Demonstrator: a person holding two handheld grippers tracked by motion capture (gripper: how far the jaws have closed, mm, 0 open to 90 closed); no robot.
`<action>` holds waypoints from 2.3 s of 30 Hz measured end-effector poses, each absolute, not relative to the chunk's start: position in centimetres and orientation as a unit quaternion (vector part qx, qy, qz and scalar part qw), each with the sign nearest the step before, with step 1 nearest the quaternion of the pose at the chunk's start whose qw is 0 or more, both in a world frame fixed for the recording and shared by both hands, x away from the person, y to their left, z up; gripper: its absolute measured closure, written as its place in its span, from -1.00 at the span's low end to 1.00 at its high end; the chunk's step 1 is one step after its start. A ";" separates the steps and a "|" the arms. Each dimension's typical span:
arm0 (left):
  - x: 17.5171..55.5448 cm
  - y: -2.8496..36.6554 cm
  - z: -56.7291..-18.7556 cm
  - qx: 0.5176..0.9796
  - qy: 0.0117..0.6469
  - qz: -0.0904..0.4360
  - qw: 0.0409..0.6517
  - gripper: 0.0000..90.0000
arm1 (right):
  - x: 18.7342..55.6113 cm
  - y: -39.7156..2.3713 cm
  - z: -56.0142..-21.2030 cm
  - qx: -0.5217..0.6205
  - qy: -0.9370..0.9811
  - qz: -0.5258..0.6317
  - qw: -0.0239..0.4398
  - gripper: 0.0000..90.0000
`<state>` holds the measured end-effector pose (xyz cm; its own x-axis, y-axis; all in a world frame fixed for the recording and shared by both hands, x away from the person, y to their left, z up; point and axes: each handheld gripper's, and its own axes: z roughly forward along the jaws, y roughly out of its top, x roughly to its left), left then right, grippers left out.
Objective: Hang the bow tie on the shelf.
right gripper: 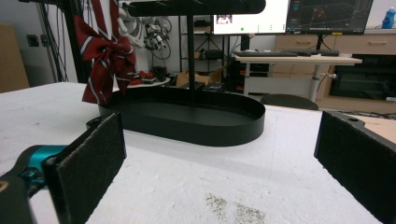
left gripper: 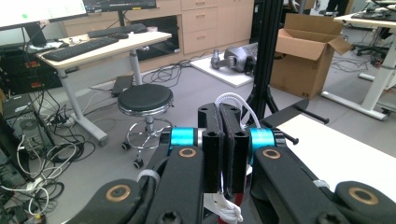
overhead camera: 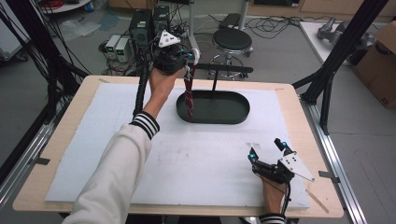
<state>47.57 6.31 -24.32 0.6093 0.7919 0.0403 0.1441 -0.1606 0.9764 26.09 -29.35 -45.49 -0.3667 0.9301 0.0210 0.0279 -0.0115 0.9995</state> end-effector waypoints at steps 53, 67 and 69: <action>50.6 7.8 -30.3 0.751 0.383 0.317 0.435 0.94 | 26.1 -29.4 -45.5 0.408 0.587 0.584 0.385 -0.98; 49.6 9.2 -31.5 0.752 0.374 0.297 0.454 -0.17 | 26.1 -29.4 -45.5 0.407 0.587 0.582 0.387 -0.98; 49.0 9.9 -31.9 0.746 0.359 0.292 0.480 -0.66 | 26.1 -29.3 -45.5 0.406 0.587 0.582 0.389 -0.98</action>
